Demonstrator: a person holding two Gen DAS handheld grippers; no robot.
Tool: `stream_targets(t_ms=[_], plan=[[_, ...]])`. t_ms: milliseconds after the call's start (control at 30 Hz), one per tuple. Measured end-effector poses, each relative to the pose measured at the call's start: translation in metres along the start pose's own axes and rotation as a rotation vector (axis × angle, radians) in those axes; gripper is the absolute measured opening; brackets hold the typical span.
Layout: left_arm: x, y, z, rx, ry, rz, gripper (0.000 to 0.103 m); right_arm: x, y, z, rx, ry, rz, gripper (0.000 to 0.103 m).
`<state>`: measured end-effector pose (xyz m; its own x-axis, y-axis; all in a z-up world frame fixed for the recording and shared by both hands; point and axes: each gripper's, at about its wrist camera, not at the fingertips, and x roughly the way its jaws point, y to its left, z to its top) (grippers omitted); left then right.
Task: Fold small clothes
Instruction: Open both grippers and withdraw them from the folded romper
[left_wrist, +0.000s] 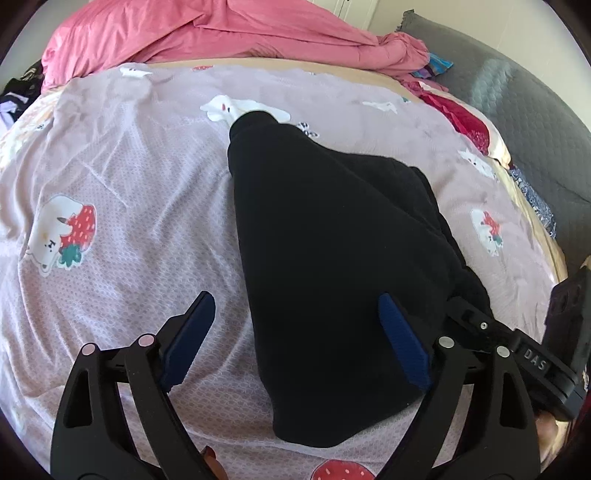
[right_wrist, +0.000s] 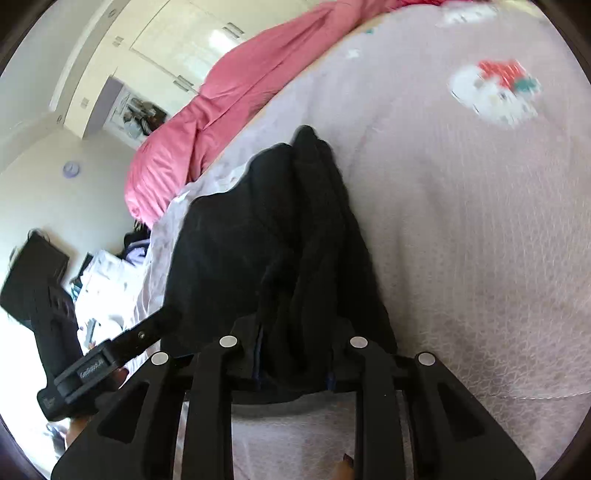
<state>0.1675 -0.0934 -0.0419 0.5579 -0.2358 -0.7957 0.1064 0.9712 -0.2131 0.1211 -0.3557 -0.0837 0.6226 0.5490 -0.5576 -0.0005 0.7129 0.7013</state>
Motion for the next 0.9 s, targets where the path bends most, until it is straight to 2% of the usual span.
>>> stream_targets(t_ms=[100,167,233,333,433,533,633,733,900], plan=[[-0.001,0.002,-0.004,-0.007,-0.001,0.003,0.083,-0.008,0.009,-0.003,-0.038,-0.015,-0.019,0.028],[-0.004,0.003,-0.005,-0.013,-0.004,0.004,0.083,-0.016,0.020,-0.007,-0.108,-0.043,-0.088,0.041],[-0.008,0.004,-0.008,-0.017,-0.005,0.000,0.083,-0.021,0.028,-0.010,-0.163,-0.069,-0.137,0.044],[-0.016,0.003,-0.012,-0.008,-0.018,0.000,0.083,-0.033,0.036,-0.019,-0.231,-0.116,-0.188,0.054],[-0.029,0.002,-0.020,-0.008,-0.039,-0.005,0.087,-0.053,0.039,-0.031,-0.287,-0.178,-0.194,0.064],[-0.048,0.004,-0.030,-0.012,-0.096,-0.016,0.094,-0.070,0.048,-0.041,-0.340,-0.242,-0.183,0.082],[-0.065,0.006,-0.039,-0.001,-0.135,-0.021,0.094,-0.093,0.056,-0.055,-0.391,-0.316,-0.201,0.095],[-0.082,0.010,-0.052,0.003,-0.171,-0.011,0.094,-0.108,0.067,-0.069,-0.455,-0.378,-0.226,0.097],[-0.096,0.013,-0.073,0.030,-0.176,0.020,0.094,-0.125,0.079,-0.088,-0.514,-0.422,-0.242,0.098]])
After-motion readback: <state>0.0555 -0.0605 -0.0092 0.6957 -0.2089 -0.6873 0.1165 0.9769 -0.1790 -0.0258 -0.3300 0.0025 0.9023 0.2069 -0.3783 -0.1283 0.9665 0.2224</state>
